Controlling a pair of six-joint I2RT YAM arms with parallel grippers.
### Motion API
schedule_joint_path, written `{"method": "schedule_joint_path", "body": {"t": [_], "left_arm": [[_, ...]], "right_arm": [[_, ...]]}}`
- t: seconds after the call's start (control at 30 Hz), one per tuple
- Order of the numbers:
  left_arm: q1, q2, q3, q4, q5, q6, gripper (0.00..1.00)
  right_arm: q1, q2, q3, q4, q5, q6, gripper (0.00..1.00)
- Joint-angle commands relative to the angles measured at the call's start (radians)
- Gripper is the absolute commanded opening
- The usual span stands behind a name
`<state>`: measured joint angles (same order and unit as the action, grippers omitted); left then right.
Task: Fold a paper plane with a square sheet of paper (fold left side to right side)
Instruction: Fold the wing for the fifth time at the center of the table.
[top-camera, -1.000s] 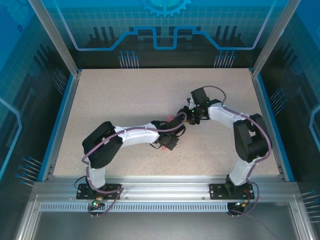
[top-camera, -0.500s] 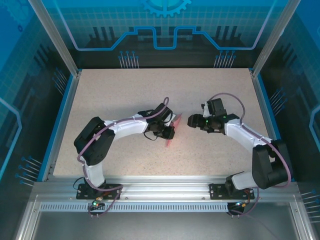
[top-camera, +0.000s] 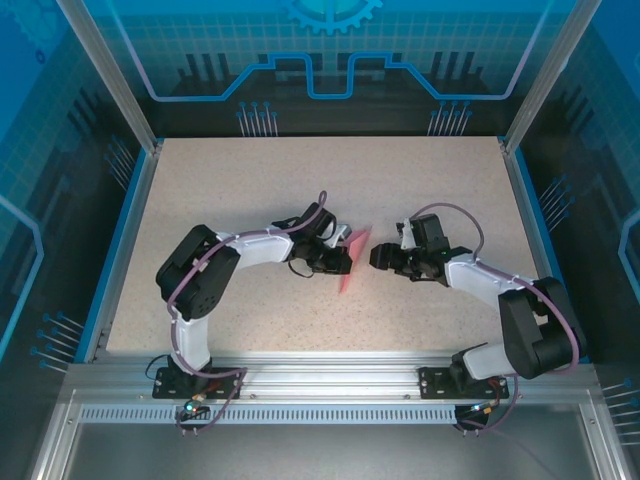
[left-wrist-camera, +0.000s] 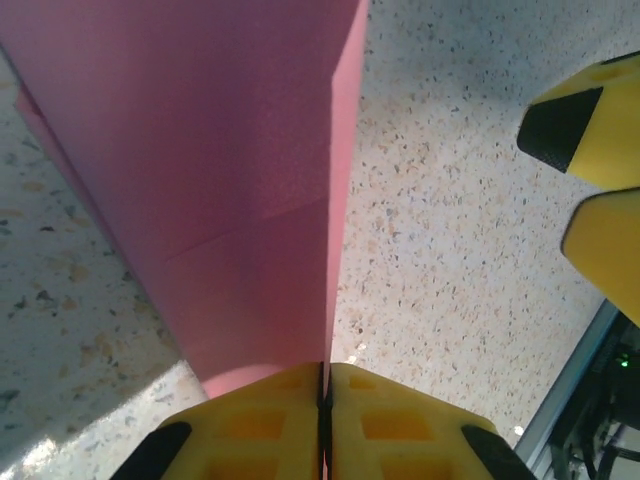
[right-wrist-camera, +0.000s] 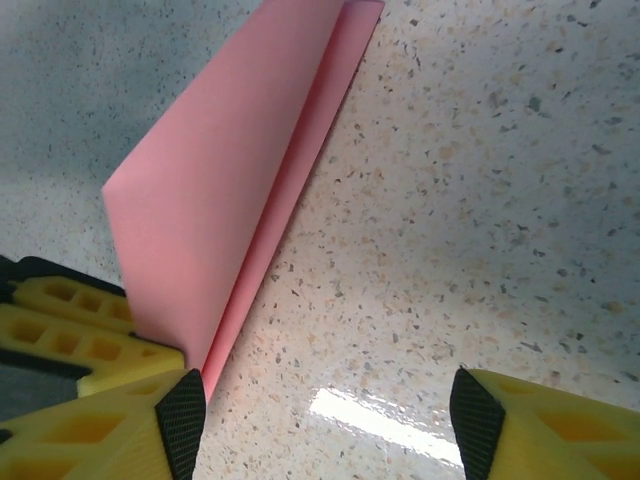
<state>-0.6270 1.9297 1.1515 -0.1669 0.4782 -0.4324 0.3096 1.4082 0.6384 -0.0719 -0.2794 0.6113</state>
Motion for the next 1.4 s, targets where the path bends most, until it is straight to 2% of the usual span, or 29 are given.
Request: {"method": "schedule_joint_path", "body": {"t": [0.0,0.33,0.63,1.37], "left_arm": [[0.020,0.030,-0.022,0.082,0.100,-0.054,0.10],[0.060,0.070,-0.070,0.241,0.214,-0.165,0.10],[0.088,0.068,-0.125,0.355,0.259,-0.235,0.09],[0.105,0.067,-0.174,0.416,0.255,-0.279,0.09]], "right_arm": [[0.013,0.006,-0.021,0.098,-0.039,0.034,0.67],[0.016,0.074,-0.087,0.335,-0.079,0.155,0.63],[0.042,0.196,-0.049,0.465,-0.071,0.266,0.53],[0.090,0.355,0.091,0.388,-0.001,0.310,0.47]]}}
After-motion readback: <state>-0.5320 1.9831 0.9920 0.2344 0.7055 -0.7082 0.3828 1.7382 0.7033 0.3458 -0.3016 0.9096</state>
